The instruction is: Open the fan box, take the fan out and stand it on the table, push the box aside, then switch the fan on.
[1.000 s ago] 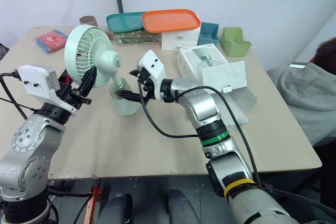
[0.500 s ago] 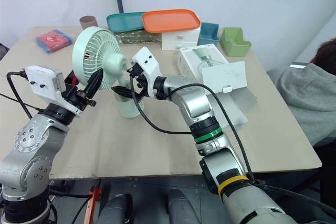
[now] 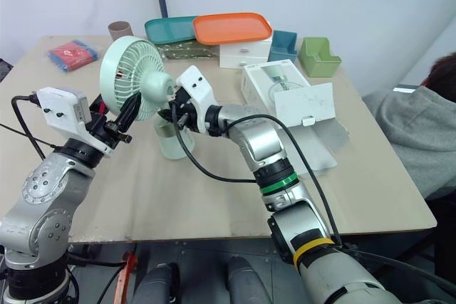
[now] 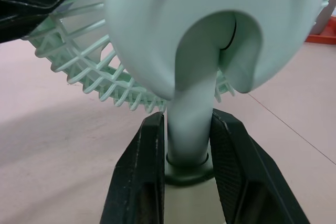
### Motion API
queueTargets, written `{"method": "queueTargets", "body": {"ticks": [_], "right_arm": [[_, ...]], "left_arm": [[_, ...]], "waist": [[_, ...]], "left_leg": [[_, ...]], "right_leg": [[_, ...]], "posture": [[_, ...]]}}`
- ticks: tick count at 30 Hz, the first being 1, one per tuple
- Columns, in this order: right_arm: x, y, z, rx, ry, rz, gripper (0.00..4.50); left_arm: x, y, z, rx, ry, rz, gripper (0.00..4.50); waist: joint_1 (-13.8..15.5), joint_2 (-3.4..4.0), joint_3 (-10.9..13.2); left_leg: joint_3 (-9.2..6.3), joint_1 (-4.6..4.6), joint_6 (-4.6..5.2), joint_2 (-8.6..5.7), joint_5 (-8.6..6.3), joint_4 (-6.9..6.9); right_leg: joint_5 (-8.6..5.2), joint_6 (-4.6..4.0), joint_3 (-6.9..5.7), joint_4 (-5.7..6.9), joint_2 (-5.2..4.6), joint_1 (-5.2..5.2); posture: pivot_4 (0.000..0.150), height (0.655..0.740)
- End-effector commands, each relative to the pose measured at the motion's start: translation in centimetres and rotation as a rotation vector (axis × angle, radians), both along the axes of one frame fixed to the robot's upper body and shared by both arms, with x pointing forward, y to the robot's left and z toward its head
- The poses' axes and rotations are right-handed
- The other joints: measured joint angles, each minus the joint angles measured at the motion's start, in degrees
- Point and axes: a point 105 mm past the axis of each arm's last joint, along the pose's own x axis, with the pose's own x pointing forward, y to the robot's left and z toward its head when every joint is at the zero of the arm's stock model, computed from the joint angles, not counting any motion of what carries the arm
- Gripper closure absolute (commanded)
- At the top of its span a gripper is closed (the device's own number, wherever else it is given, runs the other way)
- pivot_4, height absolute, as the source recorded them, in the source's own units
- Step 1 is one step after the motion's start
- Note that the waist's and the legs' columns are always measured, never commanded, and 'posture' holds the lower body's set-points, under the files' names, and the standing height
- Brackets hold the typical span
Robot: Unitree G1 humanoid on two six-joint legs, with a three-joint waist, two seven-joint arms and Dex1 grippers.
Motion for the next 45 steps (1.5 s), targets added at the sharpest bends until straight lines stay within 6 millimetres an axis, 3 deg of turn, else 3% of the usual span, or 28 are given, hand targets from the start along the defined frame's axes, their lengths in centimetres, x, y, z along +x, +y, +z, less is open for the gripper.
{"method": "queueTargets", "body": {"ticks": [1,3,15,16,21,26,33,39,42,43,45], "right_arm": [[-0.1,0.4,1.4,0.017,-0.039,0.006,3.8],[-0.1,0.5,1.4,0.018,-0.04,0.01,4.09],[0.1,0.4,1.5,0.025,-0.033,-0.006,4.11],[0.2,0.3,1.5,0.027,-0.034,-0.007,4.11],[0.6,0.1,2.3,0.057,-0.039,-0.03,4.11],[1.7,-0.9,2.8,0.082,-0.032,-0.078,4.11],[3.7,-3.7,3.4,0.103,-0.042,-0.172,4.11],[1.4,-5.0,4.2,0.153,-0.061,-0.048,4.11],[0.6,-5.3,4.2,0.157,-0.061,-0.012,4.11],[-0.6,-5.5,4.0,0.165,-0.055,0.045,4.11],[-2.1,-5.7,3.8,0.173,-0.048,0.12,4.11]], "left_arm": [[-0.9,-0.6,2.6,0.015,-0.123,-0.021,2.53],[-0.9,-0.6,2.7,0.016,-0.126,-0.021,2.53],[-1.4,-0.8,2.1,0.014,-0.097,-0.058,2.53],[-1.4,-0.9,2.0,0.011,-0.091,-0.065,1.51],[-2.1,-0.9,2.2,0.011,-0.108,-0.097,0.09],[-3.5,0.1,3.5,-0.011,-0.154,-0.167,0.09],[-5.3,4.4,4.7,-0.077,-0.086,-0.266,0.09],[-5.1,7.8,4.0,-0.017,-0.015,-0.214,0.09],[-5.2,8.3,3.7,-0.007,-0.011,-0.22,0.09],[-5.2,8.6,2.9,0.015,0.017,-0.217,0.48],[-5.2,9.0,1.8,0.044,0.052,-0.214,0.73]], "waist": [[0.0,0.0,0.0],[0.0,0.0,0.0],[0.0,0.0,0.0],[0.01,0.0,0.0],[-0.02,0.0,0.0],[0.0,0.02,0.01],[-0.08,0.03,0.02],[-0.09,0.07,0.04],[-0.03,0.07,0.04],[-0.02,0.07,0.04],[0.02,0.07,0.04]], "left_leg": [[0.0,0.0,0.0,0.0,0.0,0.0],[-0.01,-0.01,0.0,0.0,0.0,0.0],[-0.02,-0.02,0.0,0.0,0.0,-0.01],[-0.02,-0.02,0.0,0.0,0.0,-0.01],[-0.02,0.0,0.0,0.0,0.0,0.0],[-0.06,-0.03,-0.03,0.01,0.03,0.0],[-0.09,-0.02,-0.03,0.01,0.04,-0.02],[-0.15,-0.05,-0.02,0.0,0.03,-0.06],[-0.16,-0.04,-0.03,0.01,0.03,-0.22],[-0.16,-0.04,-0.03,0.03,0.03,-0.26],[-0.17,-0.05,-0.04,0.04,0.03,-0.3]], "right_leg": [[0.0,0.0,0.0,0.0,0.0,0.0],[0.0,0.0,-0.01,0.0,0.0,0.0],[-0.01,0.0,-0.02,0.0,0.0,0.0],[-0.01,0.0,-0.02,0.0,0.0,0.0],[0.0,-0.01,-0.02,0.0,0.0,0.01],[-0.01,0.0,-0.06,0.0,0.01,-0.01],[-0.04,-0.03,-0.1,-0.01,0.0,-0.01],[-0.3,0.18,-0.18,-0.03,-0.01,-0.01],[-0.39,0.03,-0.22,-0.03,-0.02,-0.05],[-0.41,-0.01,-0.24,-0.01,-0.01,-0.08],[-0.41,-0.03,-0.25,-0.01,0.0,-0.1]], "posture": [[0.15,0.74],[0.15,0.74],[0.15,0.74],[0.15,0.74],[0.15,0.74],[0.15,0.74],[0.15,0.74],[0.15,0.74],[0.15,0.74],[0.15,0.74],[0.15,0.74]]}}
